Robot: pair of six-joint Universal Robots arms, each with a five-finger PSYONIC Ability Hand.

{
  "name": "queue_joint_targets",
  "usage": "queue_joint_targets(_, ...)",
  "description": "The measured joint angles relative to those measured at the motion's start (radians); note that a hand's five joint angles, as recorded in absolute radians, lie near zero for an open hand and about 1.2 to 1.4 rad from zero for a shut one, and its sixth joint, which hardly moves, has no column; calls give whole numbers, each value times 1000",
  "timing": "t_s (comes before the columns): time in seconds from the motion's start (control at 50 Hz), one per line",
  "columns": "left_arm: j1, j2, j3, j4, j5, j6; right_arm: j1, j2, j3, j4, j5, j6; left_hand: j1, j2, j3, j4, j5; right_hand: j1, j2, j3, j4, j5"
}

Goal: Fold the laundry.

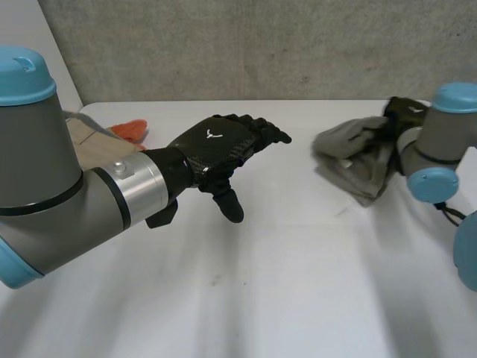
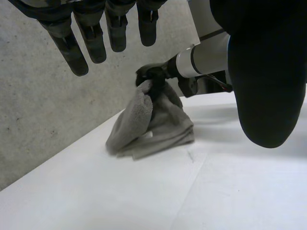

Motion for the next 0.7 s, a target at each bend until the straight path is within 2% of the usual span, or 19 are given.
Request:
queue_joint_targets(0.12,-1,-4,-1,5,0,-8,-110,129,-211,70,18,-19,0,0,0,0,0,0,0,10,0,0)
queue_joint_targets(0.18,-1,-6,-1,10,0,-15,-151,156,-240,77,20,-35,0,0,0,0,0,0,0,10,0,0)
queue_joint_targets(0.32,-3,-16,-1,22,0,-32,-239,177,-247,71,34,-77,0,0,0,0,0,0,0,10,0,0)
queue_joint_targets(0.42,-6,-33,-1,27,0,-39,-315,173,-237,69,82,-115,0,0,0,0,0,0,0,10,0,0)
queue_joint_targets(0.62,-11,-45,2,28,0,-38,-343,158,-200,104,85,-141,0,0,0,0,0,0,0,10,1,0)
queue_joint_targets(0.64,-11,-45,2,28,0,-38,-342,151,-188,117,79,-146,0,0,0,0,0,-152,-157,-147,-136,-132)
queue_joint_targets(0.66,-11,-45,1,28,0,-38,-340,141,-173,131,73,-152,0,0,0,0,0,-413,-411,-395,-402,-386)
queue_joint_targets(0.7,-11,-45,1,28,0,-38,-338,129,-153,146,67,-160,0,0,0,0,0,-582,-622,-581,-586,-567)
